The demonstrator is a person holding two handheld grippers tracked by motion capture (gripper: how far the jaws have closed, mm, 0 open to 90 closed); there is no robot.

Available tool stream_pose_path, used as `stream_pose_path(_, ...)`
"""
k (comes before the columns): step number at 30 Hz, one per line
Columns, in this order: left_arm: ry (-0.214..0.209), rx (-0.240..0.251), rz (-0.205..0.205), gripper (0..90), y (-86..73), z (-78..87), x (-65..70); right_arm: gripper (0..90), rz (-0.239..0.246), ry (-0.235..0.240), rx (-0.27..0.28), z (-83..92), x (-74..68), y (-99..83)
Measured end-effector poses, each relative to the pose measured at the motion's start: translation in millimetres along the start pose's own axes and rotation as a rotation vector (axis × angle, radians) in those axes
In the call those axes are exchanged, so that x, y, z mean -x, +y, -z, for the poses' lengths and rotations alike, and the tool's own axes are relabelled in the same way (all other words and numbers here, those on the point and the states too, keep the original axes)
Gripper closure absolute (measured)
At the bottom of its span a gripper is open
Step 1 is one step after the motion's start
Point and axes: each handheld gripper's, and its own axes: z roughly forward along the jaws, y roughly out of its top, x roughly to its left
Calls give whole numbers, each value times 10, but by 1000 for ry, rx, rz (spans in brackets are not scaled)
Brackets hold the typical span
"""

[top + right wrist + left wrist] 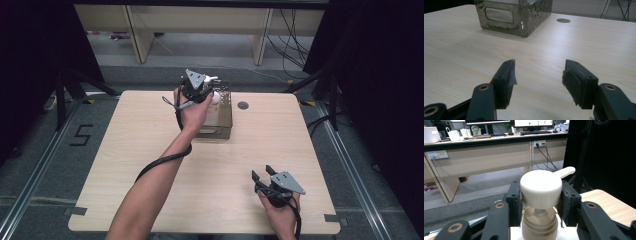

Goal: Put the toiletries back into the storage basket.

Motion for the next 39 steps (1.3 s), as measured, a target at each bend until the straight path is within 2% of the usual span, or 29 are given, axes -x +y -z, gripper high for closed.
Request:
stream_pose_path(9, 3, -5, 4, 593, 10, 22, 7, 432, 0, 0, -2, -1, 0, 1)
stream_pose_path(11, 0, -2, 9, 593, 13, 25, 8, 432, 31, -8, 12, -6, 16, 3)
stream_pose_path(12, 1, -3, 3, 592, 20, 36, 3, 432, 26, -3, 13, -9, 13, 1)
stream_pose_path(13, 1, -2, 7, 593, 23, 42, 7, 432, -10, -4, 6, -8, -14, -4)
stream_pose_path(14, 1, -2, 7, 592, 23, 42, 7, 432, 10, -8, 14, -13, -1, -3)
stream_pose_path(18, 0, 1, 5, 592, 55, 73, 13, 432, 38, -16, 18, -17, 13, -2)
stream_pose_path(22, 2, 0, 8, 592, 68, 91, 6, 432, 42, -18, 11, -10, 17, 0)
stream_pose_path(23, 1, -1, 4, 593, 71, 96, 3, 432, 19, -7, 2, -11, 1, -2)
stream_pose_path(24, -1, -1, 5, 592, 79, 109, 9, 432, 18, -4, 14, -26, -1, -5)
stream_pose_path(27, -4, -7, 3, 592, 81, 111, 14, 432, 22, 0, 16, -31, 2, -4)
stream_pose_path(28, -2, -10, 4, 592, 76, 109, 14, 432, 19, -7, 0, -12, -1, -1)
stream_pose_path(34, 0, -31, 8, 592, 6, 86, -3, 432, 25, -5, 11, -22, 4, -3)
stream_pose_path(39, 3, -30, 10, 592, -1, 99, -14, 432, 17, -7, 9, -21, -3, -3)
